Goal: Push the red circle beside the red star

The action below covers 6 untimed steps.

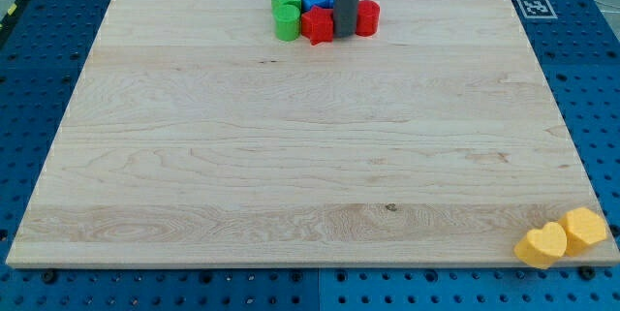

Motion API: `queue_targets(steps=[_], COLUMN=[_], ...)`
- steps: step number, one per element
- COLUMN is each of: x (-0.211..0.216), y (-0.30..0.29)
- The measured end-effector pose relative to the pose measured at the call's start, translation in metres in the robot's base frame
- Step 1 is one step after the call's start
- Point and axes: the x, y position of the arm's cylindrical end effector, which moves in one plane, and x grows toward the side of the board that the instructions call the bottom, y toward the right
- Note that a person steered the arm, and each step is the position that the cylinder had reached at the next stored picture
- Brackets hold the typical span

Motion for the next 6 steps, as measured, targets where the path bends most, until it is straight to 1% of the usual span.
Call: queue_targets(steps=[1, 2, 3, 4, 6], x=[0.027, 0.01, -0.029, -0.039, -0.039], y=[0.023, 0.061, 0.075, 0.063, 0.017])
